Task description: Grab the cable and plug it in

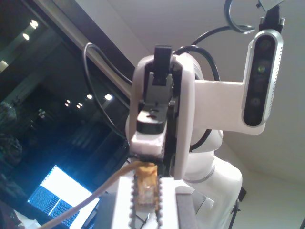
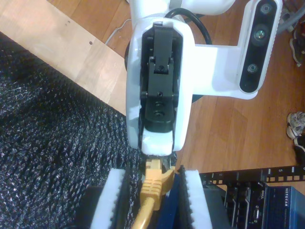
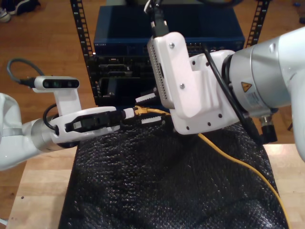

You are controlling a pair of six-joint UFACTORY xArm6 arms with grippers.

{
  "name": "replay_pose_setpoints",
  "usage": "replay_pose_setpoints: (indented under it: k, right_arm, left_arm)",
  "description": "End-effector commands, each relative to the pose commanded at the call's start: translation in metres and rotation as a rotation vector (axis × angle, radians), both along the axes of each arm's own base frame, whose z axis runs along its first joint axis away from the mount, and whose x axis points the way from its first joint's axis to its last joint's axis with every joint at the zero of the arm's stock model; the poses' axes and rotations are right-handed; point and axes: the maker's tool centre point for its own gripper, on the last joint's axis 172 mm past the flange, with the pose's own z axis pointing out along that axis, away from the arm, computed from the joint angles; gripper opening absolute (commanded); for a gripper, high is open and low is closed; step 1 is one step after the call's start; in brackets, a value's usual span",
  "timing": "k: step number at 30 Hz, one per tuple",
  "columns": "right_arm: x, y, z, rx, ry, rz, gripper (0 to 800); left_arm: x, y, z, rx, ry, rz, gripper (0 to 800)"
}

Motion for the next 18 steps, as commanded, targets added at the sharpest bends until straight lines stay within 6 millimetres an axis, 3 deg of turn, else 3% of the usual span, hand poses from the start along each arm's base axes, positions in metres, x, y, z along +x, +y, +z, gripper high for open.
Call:
replay_pose_setpoints:
  k: [18]
  right_arm:
    - [-0.0013, -0.0001, 0.0026, 0.004, -0.005, 0.002, 246]
  left_arm:
    - [-0.0001, 0.0002, 0.0006, -0.001, -0.002, -0.001, 31]
